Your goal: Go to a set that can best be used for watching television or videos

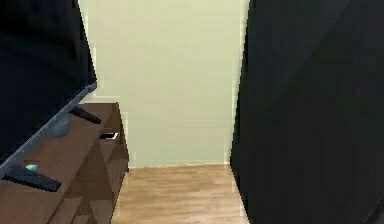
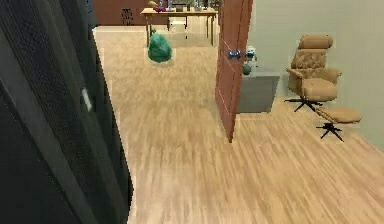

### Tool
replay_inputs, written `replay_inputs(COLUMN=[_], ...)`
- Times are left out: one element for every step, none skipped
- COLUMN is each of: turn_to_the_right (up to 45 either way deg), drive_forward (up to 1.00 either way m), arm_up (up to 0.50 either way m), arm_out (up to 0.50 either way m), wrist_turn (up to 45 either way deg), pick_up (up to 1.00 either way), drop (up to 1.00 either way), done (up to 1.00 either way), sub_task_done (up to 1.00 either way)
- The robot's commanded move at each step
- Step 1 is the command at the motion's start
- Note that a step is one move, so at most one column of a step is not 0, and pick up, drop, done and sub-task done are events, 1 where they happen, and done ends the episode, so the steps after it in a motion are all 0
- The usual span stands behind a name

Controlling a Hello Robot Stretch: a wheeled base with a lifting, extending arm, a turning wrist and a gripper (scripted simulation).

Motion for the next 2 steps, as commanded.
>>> replay_inputs(turn_to_the_right=[-42.0, 0.0], drive_forward=[0.00, 0.00], arm_up=[0.00, 0.00], arm_out=[0.00, 0.00], wrist_turn=[0.0, 0.0], pick_up=[0.00, 0.00], drop=[0.00, 0.00], done=[0.00, 1.00], sub_task_done=[0.00, 0.00])
